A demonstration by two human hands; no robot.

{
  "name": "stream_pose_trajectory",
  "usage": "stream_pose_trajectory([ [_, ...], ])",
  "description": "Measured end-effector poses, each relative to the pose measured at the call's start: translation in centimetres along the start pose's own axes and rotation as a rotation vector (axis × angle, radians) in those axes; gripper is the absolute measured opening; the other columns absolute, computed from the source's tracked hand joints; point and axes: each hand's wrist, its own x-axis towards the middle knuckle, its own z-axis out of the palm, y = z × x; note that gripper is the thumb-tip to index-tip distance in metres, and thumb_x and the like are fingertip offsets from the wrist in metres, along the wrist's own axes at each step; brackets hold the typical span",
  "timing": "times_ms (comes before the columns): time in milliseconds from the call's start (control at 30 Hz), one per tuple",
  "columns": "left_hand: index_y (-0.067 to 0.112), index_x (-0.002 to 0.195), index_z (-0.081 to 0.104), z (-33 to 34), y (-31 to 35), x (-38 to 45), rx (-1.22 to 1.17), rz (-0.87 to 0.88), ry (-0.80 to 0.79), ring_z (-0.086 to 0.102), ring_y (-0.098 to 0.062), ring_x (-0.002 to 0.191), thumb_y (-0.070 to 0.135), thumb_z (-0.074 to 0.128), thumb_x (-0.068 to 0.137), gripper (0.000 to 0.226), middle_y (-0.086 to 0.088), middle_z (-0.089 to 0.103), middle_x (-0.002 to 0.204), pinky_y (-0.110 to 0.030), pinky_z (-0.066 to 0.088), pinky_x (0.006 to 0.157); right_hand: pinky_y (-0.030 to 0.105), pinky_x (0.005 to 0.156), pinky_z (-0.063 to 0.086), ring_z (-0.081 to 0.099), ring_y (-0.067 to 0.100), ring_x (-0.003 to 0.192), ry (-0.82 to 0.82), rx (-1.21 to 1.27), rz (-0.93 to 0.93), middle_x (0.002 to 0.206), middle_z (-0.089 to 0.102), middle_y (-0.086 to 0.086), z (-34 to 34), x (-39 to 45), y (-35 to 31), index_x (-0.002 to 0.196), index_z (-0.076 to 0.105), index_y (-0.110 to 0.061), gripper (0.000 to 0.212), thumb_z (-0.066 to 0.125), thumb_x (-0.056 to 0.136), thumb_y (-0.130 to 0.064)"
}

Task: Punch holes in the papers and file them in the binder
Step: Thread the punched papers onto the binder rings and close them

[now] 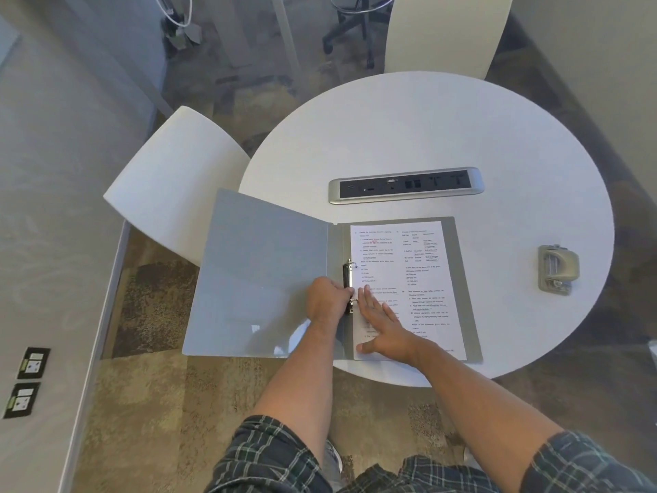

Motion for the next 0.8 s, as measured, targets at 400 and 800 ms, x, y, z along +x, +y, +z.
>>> stream_pose_trajectory([
  [400, 0.003, 0.072, 0.069, 1.3, 0.8, -0.1, 0.117, 0.045, 0.061, 0.071, -0.033, 0.07, 0.015, 0.061, 0.072, 0.015, -0.013, 0.071, 0.073, -0.027, 0.044, 0.049, 0.027, 0.124, -0.013, -0.019, -0.007, 0.147, 0.036, 0.099, -0.012, 0.165, -0.027, -0.018, -0.2, -0.6, -0.2, 0.159, -0.021, -0.033, 0.115, 0.072, 0.091, -0.028],
  [800, 0.016, 0.097, 0.057, 0.4, 1.0, -1.3, -0.092, 0.11, 0.098, 0.065, -0.015, 0.077, 0.011, 0.079, 0.079, 0.028, 0.004, 0.068, 0.087, -0.024, 0.045, 0.057, 0.03, 0.119, -0.004, -0.014, 0.0, 0.146, 0.038, 0.24, 0.049, 0.165, -0.018, -0.025, -0.6, -1.3, -0.8, 0.161, -0.011, -0.04, 0.11, 0.072, 0.092, -0.018],
])
